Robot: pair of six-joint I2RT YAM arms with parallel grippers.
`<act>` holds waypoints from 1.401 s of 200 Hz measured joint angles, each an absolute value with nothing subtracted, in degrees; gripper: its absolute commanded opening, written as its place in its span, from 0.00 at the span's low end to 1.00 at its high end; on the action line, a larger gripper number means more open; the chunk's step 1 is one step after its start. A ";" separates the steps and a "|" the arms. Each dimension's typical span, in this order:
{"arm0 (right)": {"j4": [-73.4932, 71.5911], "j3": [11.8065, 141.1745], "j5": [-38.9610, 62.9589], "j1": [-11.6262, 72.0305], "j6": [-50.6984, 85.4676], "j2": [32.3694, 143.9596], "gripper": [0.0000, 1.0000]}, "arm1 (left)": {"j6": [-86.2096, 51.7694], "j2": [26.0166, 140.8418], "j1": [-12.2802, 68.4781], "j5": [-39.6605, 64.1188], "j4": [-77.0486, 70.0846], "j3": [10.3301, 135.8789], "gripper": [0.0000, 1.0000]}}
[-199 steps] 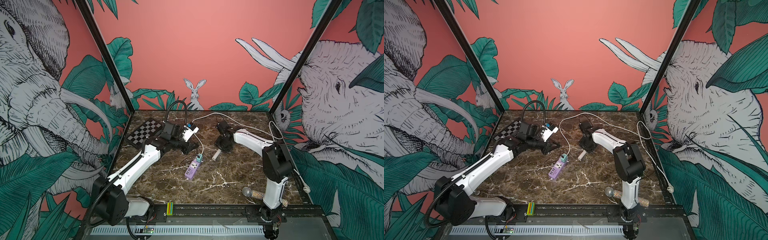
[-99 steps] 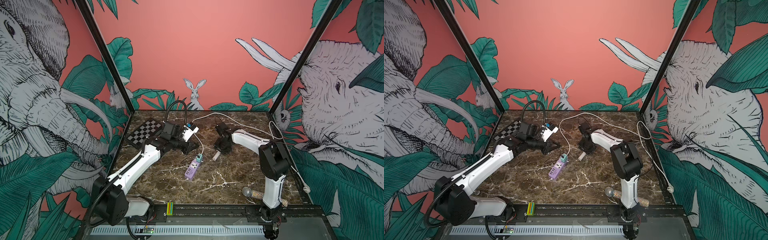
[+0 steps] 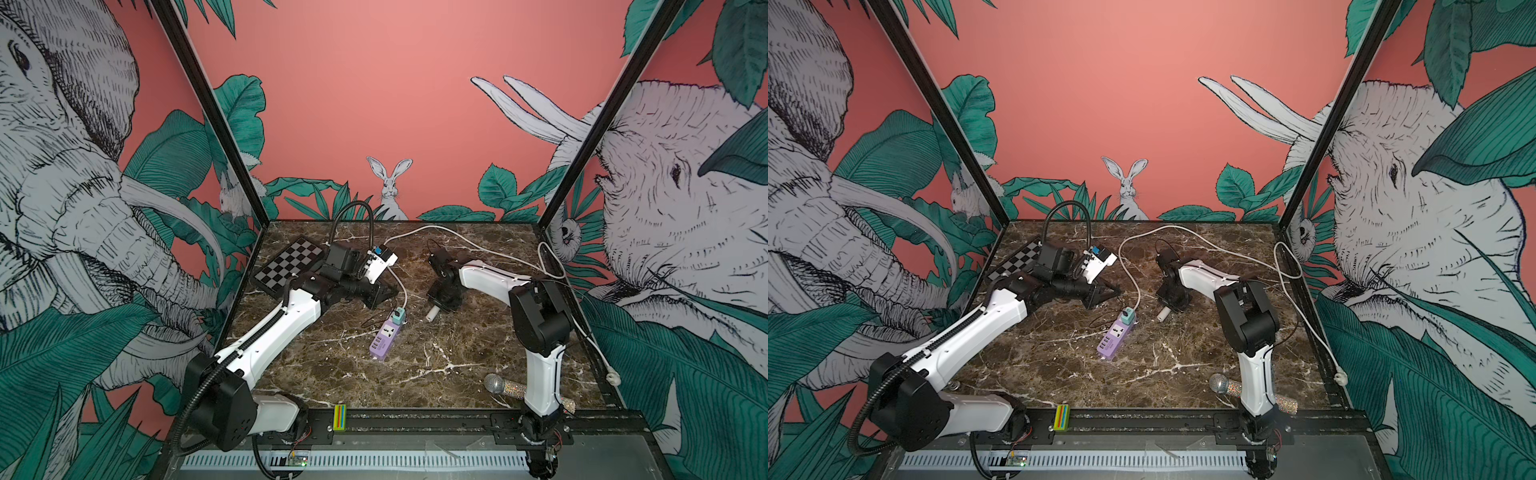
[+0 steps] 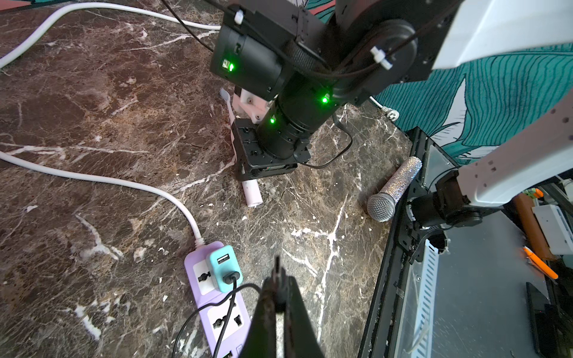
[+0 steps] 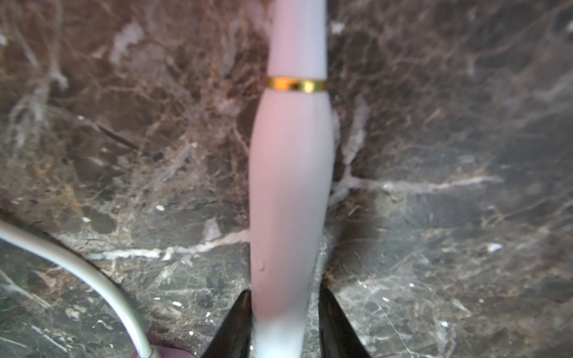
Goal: Charge the electric toothbrush
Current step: Pick up the electric toothbrush from the center of the board, then insert the charging cable into the electric toothbrush.
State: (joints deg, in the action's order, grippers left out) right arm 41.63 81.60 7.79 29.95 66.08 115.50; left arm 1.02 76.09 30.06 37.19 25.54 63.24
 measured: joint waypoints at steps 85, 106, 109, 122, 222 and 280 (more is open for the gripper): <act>37.95 76.12 5.08 29.93 63.46 105.30 0.06 | 0.99 76.79 29.80 38.65 25.47 63.90 0.00; 31.05 71.24 3.88 29.67 60.36 91.92 0.04 | 0.99 76.84 30.11 39.07 24.43 64.42 0.00; 30.02 70.74 3.57 29.54 59.64 89.62 0.04 | 0.99 76.84 30.20 39.05 23.99 64.53 0.00; 25.15 69.43 3.57 29.17 56.75 82.02 0.03 | 1.02 76.82 30.92 39.11 21.21 64.82 0.00; -2.85 69.41 19.79 28.56 39.00 69.54 0.00 | 2.13 84.31 33.41 47.68 8.40 74.67 0.00; -5.65 69.36 27.11 28.56 34.33 69.80 0.00 | -1.30 82.17 33.41 52.71 4.75 70.96 0.00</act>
State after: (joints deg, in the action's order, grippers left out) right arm -5.65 69.36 27.11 28.56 34.33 69.80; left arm -1.30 82.17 33.41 52.71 4.75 70.96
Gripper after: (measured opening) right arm 0.229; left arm 0.061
